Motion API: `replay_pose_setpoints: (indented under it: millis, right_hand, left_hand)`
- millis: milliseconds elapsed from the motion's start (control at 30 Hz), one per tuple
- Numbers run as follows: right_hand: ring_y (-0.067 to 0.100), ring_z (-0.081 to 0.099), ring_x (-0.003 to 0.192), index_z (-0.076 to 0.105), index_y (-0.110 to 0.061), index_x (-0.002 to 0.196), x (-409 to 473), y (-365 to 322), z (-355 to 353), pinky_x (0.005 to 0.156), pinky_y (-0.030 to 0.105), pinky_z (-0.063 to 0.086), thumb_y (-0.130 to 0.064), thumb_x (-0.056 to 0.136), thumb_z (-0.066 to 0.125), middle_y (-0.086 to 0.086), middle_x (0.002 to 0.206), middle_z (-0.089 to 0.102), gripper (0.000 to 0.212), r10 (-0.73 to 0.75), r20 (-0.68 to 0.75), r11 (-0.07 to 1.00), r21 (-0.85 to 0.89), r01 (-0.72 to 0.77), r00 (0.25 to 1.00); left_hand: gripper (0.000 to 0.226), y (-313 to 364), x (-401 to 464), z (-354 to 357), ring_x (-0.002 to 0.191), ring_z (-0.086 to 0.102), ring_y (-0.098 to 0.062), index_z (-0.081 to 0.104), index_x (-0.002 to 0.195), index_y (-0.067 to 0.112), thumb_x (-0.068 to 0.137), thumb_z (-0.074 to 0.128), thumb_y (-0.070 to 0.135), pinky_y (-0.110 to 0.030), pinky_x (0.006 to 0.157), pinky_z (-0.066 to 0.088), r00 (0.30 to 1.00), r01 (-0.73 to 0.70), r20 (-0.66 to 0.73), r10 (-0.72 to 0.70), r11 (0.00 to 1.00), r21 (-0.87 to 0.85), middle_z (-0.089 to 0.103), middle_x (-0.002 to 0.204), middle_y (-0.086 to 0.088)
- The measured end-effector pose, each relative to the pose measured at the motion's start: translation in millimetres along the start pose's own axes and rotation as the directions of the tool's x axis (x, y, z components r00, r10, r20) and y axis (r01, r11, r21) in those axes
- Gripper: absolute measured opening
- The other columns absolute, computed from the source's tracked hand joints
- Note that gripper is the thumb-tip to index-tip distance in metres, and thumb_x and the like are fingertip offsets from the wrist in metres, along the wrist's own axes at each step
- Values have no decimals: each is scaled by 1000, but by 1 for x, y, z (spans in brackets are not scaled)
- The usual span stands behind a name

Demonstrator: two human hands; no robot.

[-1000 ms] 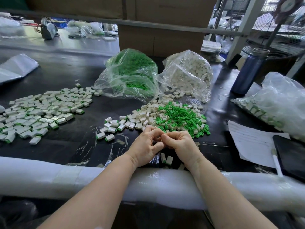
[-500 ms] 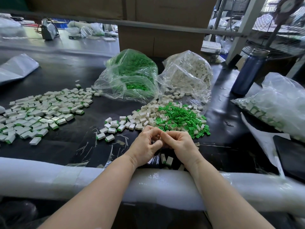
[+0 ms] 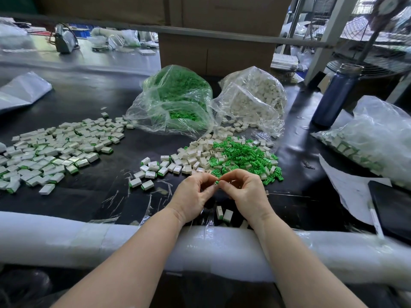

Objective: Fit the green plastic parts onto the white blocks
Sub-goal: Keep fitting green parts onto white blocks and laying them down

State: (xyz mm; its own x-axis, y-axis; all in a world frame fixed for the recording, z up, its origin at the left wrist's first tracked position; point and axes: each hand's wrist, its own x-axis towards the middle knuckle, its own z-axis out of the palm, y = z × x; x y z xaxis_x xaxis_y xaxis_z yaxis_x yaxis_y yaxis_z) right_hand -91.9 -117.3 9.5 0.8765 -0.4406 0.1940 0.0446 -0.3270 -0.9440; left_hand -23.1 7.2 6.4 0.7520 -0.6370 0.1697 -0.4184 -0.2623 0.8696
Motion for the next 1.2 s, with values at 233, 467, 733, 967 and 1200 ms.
replay_pose_setpoints:
  millis: [233, 467, 733, 967, 1200]
  right_hand:
    - [8, 53, 65, 59, -21, 75, 1, 4, 2, 62, 17, 46, -9, 84, 67, -3, 72, 60, 17, -7, 10, 984, -178, 9, 1000]
    - [8, 52, 69, 58, -15, 81, 2, 4, 3, 63, 16, 43, -12, 89, 61, -4, 75, 57, 8, -16, 28, 976, -215, 21, 999]
    - [15, 54, 70, 62, -13, 75, 2, 6, -5, 64, 23, 42, -19, 86, 65, -1, 72, 60, 13, -9, -304, 972, -227, -63, 953]
    - [14, 52, 71, 60, -18, 71, 4, 7, -7, 61, 23, 34, -20, 86, 65, 1, 75, 60, 16, -1, -364, 954, -281, -109, 931]
    - [8, 47, 67, 60, -16, 72, 3, 7, -8, 56, 19, 27, -19, 86, 65, 2, 78, 60, 15, -10, -369, 949, -295, -107, 929]
  left_hand:
    - [16, -3, 1, 0, 91, 60, -10, 67, 104, 12, 89, 61, 16, -5, 79, 42, 1000, -5, -20, 6, 998, 62, 65, 99, -2]
    - [18, -2, 1, 0, 89, 59, -9, 68, 104, 10, 88, 62, 13, -4, 80, 41, 997, -17, -72, 22, 998, 65, 64, 96, -1]
    - [23, -7, 3, -9, 79, 63, -17, 68, 107, 15, 90, 56, 5, -23, 78, 51, 813, 141, -575, -97, 990, 32, 65, 97, -7]
    - [30, -16, 7, -16, 105, 50, -25, 61, 117, 1, 87, 59, 3, -5, 83, 25, 691, 317, -684, -233, 949, -3, 36, 124, -13]
    - [43, -16, 7, -13, 132, 31, -27, 48, 129, -5, 89, 56, 7, -25, 108, 24, 758, 388, -603, -250, 915, 108, 26, 143, -16]
